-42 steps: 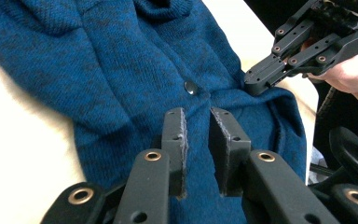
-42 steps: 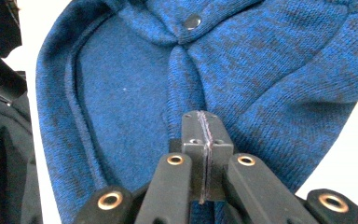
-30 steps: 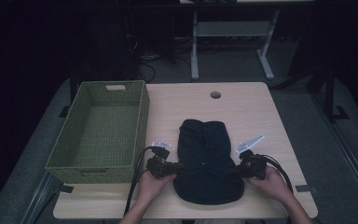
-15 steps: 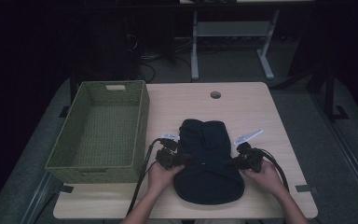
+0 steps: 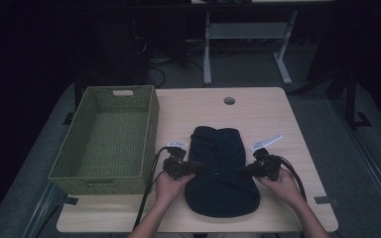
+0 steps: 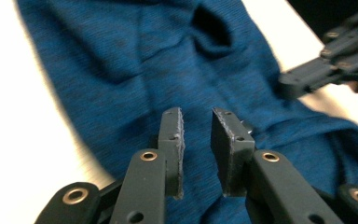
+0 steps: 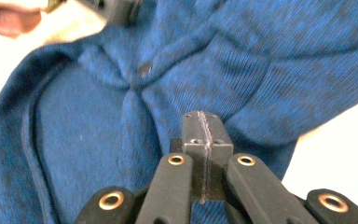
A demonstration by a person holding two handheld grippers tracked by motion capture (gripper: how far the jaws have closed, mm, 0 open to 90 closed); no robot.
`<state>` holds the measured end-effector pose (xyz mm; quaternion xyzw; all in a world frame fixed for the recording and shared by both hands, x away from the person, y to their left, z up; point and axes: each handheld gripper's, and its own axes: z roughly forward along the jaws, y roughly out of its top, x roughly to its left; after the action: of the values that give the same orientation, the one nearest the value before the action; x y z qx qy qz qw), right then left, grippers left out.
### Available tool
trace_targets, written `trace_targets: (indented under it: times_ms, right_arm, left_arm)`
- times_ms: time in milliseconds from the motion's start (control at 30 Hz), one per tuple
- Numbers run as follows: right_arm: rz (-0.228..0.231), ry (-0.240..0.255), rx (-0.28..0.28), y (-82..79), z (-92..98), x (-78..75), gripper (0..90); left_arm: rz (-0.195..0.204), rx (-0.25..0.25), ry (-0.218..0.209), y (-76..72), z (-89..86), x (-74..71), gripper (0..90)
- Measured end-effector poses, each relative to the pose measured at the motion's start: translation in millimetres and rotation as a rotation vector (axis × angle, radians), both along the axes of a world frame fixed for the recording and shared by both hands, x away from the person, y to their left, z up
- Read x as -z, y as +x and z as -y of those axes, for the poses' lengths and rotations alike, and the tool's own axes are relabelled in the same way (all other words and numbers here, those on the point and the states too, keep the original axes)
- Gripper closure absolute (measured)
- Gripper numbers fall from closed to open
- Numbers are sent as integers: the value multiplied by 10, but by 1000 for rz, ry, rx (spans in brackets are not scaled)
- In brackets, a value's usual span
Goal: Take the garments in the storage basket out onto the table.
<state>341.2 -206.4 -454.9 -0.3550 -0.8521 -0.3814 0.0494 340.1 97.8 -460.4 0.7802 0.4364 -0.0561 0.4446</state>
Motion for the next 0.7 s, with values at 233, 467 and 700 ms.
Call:
trace_targets:
  times_ms: [233, 467, 700]
  right_arm:
    - [26, 20, 96, 233, -38, -111, 889]
    - [-43, -33, 131, 436, -72, 84, 895]
    - [-53, -38, 117, 420, -84, 114, 895]
  left_arm:
    - [-41, 54, 62, -15, 92, 83, 726]
    - [-44, 47, 59, -31, 87, 95, 725]
    - [-57, 51, 54, -66, 57, 99, 727]
